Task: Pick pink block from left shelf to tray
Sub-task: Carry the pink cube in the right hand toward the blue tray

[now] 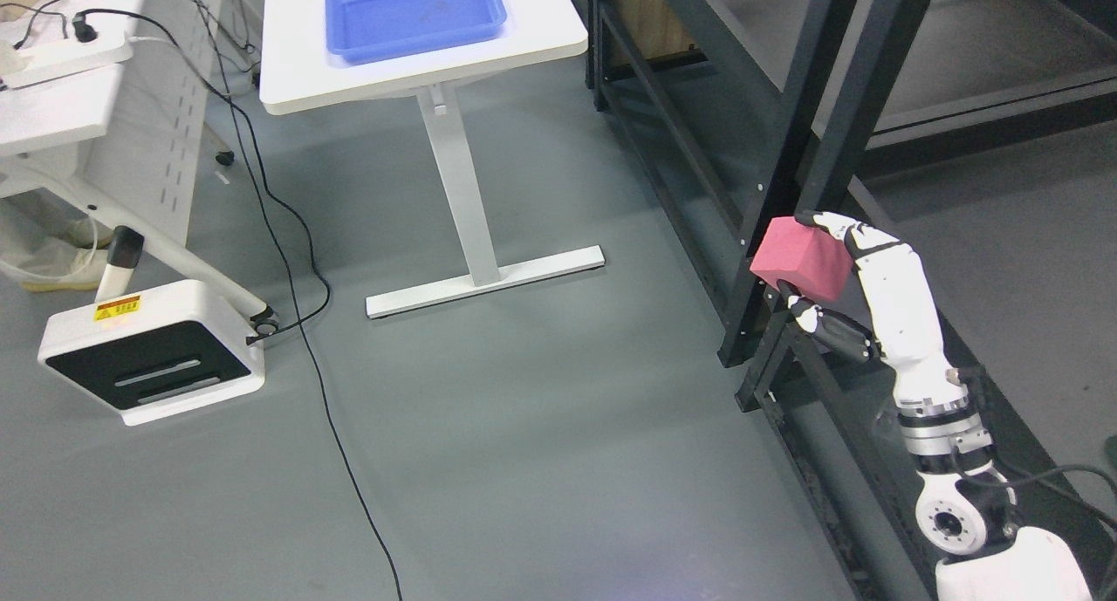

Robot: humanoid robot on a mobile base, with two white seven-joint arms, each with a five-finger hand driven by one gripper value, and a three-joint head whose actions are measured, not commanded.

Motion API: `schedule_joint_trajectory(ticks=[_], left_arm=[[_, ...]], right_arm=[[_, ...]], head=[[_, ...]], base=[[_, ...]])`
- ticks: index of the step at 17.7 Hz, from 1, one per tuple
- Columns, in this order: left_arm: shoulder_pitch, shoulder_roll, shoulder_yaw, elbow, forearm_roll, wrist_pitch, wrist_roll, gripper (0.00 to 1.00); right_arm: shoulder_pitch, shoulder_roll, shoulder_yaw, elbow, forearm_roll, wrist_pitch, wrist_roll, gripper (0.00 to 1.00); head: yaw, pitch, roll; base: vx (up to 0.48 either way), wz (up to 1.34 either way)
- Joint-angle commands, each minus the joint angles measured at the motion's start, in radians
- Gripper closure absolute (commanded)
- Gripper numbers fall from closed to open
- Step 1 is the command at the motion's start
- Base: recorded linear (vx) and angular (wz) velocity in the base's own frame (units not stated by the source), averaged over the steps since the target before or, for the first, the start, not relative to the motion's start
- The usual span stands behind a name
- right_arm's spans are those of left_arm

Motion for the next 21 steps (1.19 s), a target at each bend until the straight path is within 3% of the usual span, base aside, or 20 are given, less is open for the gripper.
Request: schedule_joint_trajectory(ticks=[1, 21], left_arm=[[0.020, 0.017, 0.000, -0.017, 0.000, -0.001, 0.001, 0.00], [0.020, 0.017, 0.000, -0.017, 0.000, -0.001, 0.001, 0.00]], right_arm=[[-0.017, -0.001, 0.000, -0.004, -0.001, -0.001, 0.003, 0.95], [-0.020, -0.002, 0.000, -0.004, 0.001, -0.001, 0.004, 0.95]], head=[[0.0000, 0.000, 0.000], [0.0000, 0.000, 0.000]], base=[[-0.054, 0.33], [-0.031, 0.24]])
